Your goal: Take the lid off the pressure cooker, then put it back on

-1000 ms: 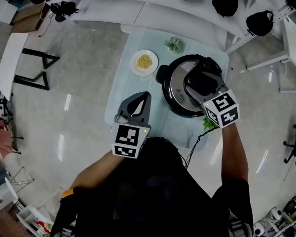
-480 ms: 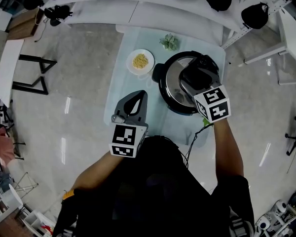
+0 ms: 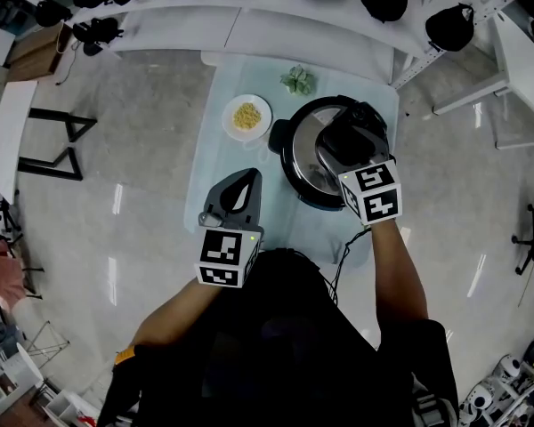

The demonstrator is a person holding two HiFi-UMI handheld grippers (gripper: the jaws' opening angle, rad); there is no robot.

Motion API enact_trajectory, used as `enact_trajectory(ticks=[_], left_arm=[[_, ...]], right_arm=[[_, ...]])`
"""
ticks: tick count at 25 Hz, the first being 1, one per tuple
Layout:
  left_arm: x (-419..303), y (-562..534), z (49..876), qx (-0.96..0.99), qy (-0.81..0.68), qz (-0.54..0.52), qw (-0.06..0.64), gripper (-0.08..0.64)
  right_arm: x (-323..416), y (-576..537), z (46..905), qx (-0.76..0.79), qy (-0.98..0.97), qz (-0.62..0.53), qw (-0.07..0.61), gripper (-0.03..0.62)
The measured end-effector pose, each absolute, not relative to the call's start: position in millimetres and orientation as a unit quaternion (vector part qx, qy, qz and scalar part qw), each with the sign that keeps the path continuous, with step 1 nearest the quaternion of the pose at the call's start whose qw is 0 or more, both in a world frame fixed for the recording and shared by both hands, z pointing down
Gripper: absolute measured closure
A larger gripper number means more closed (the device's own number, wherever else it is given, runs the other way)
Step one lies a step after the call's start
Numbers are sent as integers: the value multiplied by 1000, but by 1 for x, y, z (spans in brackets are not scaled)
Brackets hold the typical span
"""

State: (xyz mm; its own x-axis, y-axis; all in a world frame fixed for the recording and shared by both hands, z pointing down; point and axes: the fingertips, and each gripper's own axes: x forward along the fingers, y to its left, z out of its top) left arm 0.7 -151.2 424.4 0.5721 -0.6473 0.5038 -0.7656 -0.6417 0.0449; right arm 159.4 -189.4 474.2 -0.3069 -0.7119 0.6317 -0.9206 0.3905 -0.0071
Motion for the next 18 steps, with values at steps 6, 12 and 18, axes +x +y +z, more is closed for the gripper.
enact_trajectory(ticks=[6,12,18], left_arm=[[0,-150,424,878,-400,230,132,554],[3,-147,422,878,-400,230,126,552],[7,-139,421,877,-400,235,124,552]], right_arm=[[159,-188,472,504,-802,168,275,291],[160,-186,472,493,-808,163,277,296],[159,-186,472,483,-815,160,278,301]])
